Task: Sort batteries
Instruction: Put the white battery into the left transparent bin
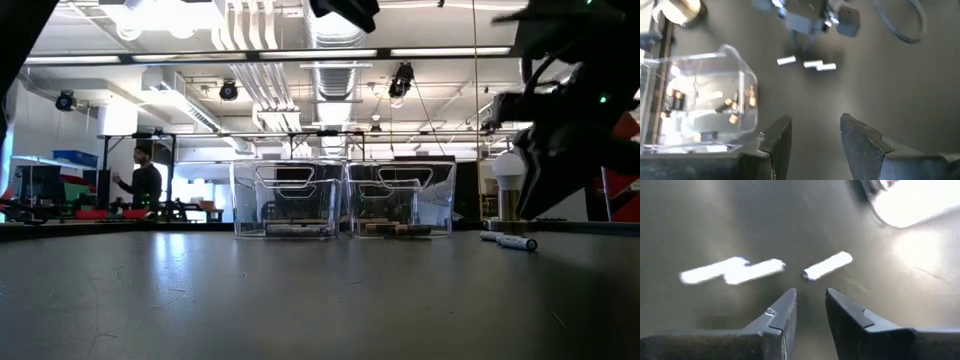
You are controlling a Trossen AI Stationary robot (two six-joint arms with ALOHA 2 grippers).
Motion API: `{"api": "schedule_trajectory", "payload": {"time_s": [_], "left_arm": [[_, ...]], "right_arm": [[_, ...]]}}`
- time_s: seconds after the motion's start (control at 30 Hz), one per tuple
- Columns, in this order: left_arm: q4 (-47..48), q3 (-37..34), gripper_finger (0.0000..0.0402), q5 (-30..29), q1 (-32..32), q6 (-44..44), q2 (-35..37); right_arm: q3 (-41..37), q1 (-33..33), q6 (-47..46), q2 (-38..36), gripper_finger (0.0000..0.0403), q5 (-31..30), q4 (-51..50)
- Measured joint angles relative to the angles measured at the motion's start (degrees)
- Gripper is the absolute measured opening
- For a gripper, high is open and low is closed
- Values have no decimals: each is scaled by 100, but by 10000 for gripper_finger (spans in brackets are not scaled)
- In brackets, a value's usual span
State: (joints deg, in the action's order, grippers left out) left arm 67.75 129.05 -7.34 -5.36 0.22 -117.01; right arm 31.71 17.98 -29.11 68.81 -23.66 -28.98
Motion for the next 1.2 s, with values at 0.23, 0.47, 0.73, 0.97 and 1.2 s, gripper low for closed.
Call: {"api": "schedule_trajectory", "payload": {"time_s": [0.23, 0.47, 0.73, 0.97, 1.2], "left_arm": [[-475, -1120, 146, -277, -286, -375, 261], [-1815, -3097, 146, -279, -434, -1103, 1060], [-2470, -4690, 146, -399, -618, -1899, 1816], [-3480, -5696, 145, -367, -1024, -2190, 1995], [-4466, -6490, 145, -327, -1109, -2697, 2039]], "right_arm": [[-232, -371, 326, 117, 86, -65, -19], [-272, -589, 994, 117, 69, -113, 157], [-488, -996, 1530, 265, 50, -399, 828], [-489, -1080, 1614, 672, 43, -334, 1508], [-335, -1071, 1468, 1047, 43, -361, 1506]]}}
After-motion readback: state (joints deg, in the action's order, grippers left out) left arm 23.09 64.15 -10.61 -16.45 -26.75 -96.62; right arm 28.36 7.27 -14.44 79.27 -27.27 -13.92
